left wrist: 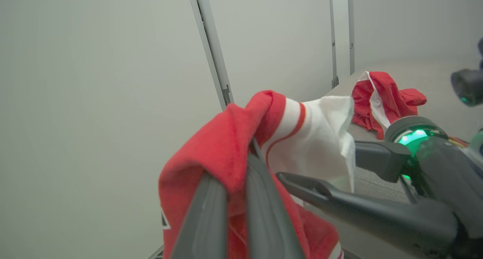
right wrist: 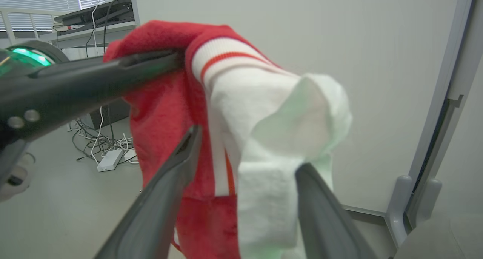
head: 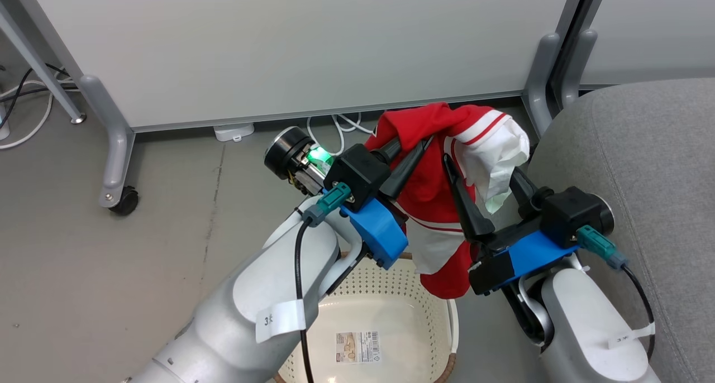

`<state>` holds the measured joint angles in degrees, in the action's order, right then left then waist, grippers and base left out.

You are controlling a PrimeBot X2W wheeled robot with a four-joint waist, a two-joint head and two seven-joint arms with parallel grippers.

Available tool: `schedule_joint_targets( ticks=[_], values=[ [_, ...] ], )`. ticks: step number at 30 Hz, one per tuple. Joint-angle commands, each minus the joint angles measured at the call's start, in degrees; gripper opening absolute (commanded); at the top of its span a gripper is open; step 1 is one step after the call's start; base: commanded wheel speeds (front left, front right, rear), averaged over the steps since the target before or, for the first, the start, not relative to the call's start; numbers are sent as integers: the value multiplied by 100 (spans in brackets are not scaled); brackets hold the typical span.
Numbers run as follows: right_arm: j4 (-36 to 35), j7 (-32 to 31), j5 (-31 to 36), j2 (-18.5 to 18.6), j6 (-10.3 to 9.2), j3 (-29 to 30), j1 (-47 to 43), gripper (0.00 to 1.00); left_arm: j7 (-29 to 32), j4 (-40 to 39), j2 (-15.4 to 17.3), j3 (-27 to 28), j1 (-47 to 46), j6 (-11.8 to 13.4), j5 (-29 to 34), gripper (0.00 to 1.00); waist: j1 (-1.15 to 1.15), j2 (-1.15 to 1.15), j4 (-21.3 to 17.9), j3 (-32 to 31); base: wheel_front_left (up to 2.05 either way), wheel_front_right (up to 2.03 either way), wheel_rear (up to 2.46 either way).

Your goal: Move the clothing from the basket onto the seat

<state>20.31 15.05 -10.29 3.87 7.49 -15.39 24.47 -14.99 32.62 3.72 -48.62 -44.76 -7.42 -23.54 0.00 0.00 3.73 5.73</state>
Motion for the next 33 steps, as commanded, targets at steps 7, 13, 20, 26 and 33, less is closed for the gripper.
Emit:
schedule_joint_targets(
  ticks=[7, 13, 20, 26, 33],
  values=[
    [198, 19, -11, -62, 1, 18, 259, 0, -29, -12, -16, -43, -116, -10, -36, 0, 0, 0, 16, 20, 0, 0, 0],
    [244, 19, -40, -77, 1, 5, 275, 0, -29, 1, -29, -46, -122, -10, -49, 0, 0, 0, 12, 21, 0, 0, 0],
    [265, 19, -50, -80, 1, 5, 273, 0, -29, 10, -35, -23, -113, -10, -49, 0, 0, 0, 2, 21, 0, 0, 0],
    [253, 19, -52, -81, 1, 17, 260, 0, -29, 26, -35, 32, -87, -10, -22, 100, 0, 0, -9, 15, 0, 0, 0],
    [195, 19, -57, -78, 1, 49, 257, 0, -29, 80, -43, 72, -9, -10, 19, 100, 0, 0, -19, 23, 0, 0, 0]
  ],
)
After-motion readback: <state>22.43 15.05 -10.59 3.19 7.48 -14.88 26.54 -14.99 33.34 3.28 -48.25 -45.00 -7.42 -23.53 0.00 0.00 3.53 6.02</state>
